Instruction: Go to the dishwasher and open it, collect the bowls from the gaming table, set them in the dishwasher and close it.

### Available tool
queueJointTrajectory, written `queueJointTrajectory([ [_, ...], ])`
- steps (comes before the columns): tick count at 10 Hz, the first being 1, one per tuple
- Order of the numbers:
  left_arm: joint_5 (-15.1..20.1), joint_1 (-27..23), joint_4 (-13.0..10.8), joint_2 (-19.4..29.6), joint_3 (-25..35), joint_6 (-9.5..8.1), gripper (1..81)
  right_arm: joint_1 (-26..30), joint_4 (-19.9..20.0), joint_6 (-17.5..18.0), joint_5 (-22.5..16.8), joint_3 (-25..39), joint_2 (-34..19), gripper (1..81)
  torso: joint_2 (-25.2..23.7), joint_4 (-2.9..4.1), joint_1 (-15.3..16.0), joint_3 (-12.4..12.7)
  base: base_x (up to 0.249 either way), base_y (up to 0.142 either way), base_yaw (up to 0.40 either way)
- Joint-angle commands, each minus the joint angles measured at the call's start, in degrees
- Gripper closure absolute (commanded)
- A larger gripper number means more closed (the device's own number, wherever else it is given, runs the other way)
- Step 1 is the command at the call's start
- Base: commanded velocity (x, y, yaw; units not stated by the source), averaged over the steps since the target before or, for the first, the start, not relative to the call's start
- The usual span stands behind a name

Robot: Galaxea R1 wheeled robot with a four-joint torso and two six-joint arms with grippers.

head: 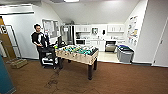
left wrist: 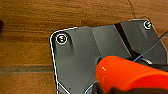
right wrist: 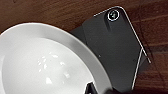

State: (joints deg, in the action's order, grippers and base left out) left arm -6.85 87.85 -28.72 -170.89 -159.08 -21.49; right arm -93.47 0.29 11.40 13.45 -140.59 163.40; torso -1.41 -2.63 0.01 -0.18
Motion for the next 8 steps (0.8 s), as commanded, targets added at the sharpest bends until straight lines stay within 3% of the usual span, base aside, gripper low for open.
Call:
queueJointTrajectory([
  [1, 2.19, -3.16, 0.07, 0.28, -0.19, -0.13, 81.1, 2.62, -0.73, -0.15, -2.11, 0.60, -0.68, 81.1, 0.00, -0.02, 0.00, 0.00, 0.162, -0.074, 0.000],
  [8, 2.19, -3.15, -0.11, 0.10, -0.19, -0.13, 81.1, 2.62, -0.64, -0.15, -2.11, 0.60, -0.60, 81.1, 0.00, 0.00, 0.05, 0.00, 0.163, -0.076, 0.000],
])
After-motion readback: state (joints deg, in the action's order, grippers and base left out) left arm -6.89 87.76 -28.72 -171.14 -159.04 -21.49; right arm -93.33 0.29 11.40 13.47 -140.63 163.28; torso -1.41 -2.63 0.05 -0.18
